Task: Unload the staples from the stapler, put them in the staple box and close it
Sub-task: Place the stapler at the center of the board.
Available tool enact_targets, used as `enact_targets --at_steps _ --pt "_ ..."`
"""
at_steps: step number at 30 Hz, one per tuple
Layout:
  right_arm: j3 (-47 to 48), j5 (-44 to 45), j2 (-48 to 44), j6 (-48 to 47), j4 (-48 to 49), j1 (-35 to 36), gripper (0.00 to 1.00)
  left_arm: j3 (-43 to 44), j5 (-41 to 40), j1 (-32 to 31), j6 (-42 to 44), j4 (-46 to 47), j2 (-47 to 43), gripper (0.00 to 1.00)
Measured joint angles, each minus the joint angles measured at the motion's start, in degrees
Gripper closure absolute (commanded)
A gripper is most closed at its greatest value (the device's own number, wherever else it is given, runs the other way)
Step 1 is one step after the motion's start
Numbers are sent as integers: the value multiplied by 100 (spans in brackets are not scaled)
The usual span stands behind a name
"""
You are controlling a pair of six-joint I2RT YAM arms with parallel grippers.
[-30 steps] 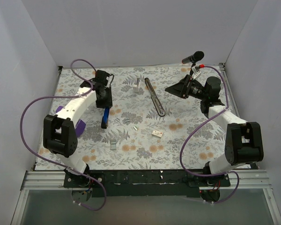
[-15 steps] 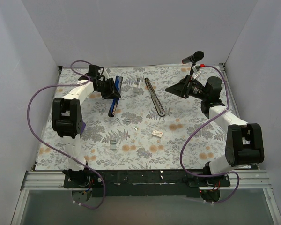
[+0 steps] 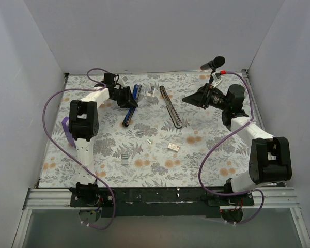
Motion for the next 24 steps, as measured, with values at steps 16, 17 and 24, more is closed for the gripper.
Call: enact_targets --at_steps 16,17,24 --pt "2 2 -2 -131 -164 0 2 584 -221 11 258 -87 345 55" --pt "2 2 -2 -144 -173 0 2 608 -240 17 256 -81 345 57" --pt "2 4 -2 -197 -260 0 2 748 -280 63 260 -24 350 55"
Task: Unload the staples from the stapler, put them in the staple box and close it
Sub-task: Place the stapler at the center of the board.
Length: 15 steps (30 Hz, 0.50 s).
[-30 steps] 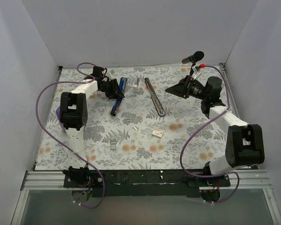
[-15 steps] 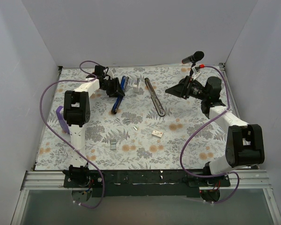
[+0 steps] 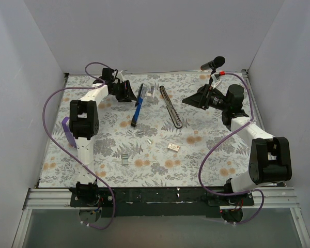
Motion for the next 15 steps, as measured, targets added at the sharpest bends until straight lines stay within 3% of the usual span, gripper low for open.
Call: enact_targets --at_steps 10,15 --pt "26 4 0 -17 -26 0 2 22 -269 -155 236 201 0 53" --pt "31 4 0 -20 -26 0 2 44 -675 -420 402 229 0 58"
